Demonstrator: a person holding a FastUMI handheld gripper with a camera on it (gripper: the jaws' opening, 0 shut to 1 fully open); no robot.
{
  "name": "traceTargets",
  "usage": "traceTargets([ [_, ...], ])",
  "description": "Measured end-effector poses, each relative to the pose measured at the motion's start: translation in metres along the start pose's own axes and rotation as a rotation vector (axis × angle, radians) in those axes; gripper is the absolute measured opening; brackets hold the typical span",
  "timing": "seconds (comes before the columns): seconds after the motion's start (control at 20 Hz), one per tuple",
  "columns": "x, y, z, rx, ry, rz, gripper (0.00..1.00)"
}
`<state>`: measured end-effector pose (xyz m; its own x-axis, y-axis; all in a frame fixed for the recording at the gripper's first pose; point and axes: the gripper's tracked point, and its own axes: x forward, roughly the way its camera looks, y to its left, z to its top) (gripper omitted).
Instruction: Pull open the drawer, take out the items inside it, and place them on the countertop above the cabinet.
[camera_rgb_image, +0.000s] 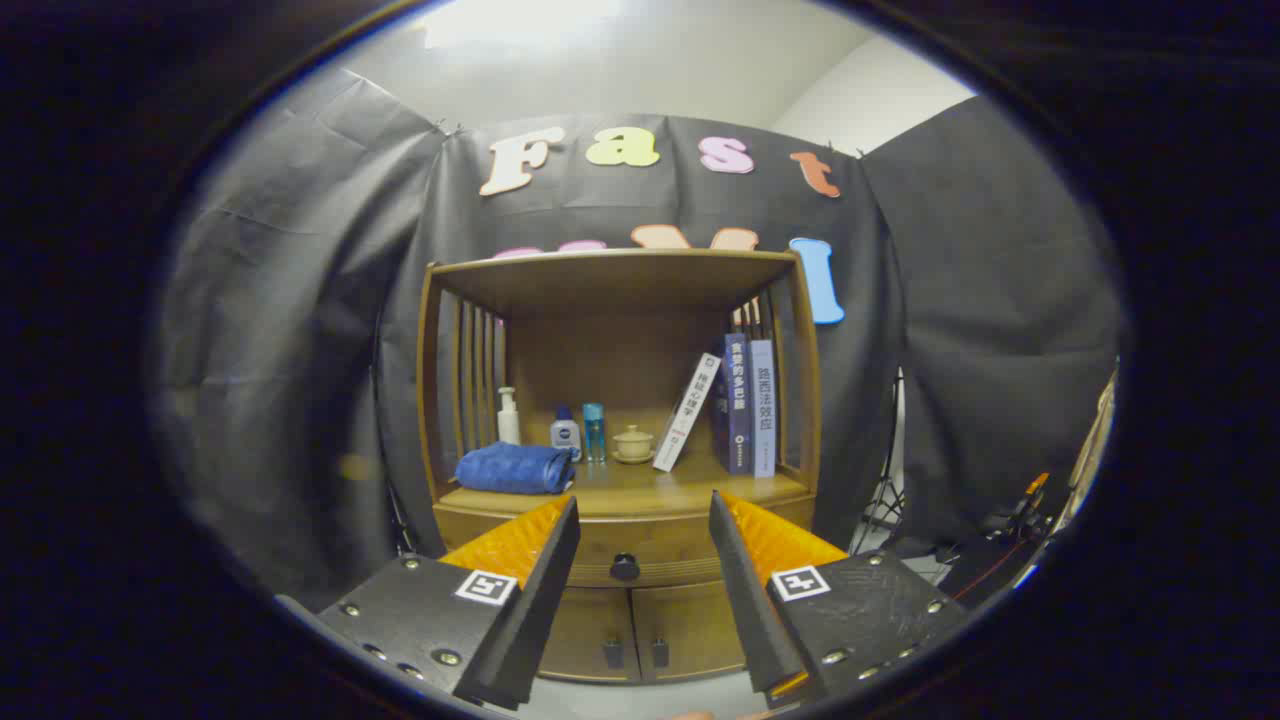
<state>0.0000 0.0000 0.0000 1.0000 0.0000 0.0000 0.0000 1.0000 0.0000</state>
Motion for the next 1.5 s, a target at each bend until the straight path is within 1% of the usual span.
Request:
traceTargets([
  [0.1,-0.001,-0.006,0.0,-0.025,-0.01,-0.035,0.8],
  [0.45,0.006,0.003,0.009,-0.073,-0.087,-0.06,0.8],
  [0.55,0.01,0.014,0.001,-0.058,-0.07,-0.024,0.8],
  [0.75,0.02,0.019,-0.012,-0.061,-0.033,-0.01,0.8],
  [1.05,0.046,0.027,-0.035,-0.034,0.012,0.006,0.8],
  [1.3,0.078,0.025,-0.063,-0.023,0.053,-0.016,0.8],
  [1.5,0.102,0.035,-0.091,-0.041,0.103,0.008,0.8],
])
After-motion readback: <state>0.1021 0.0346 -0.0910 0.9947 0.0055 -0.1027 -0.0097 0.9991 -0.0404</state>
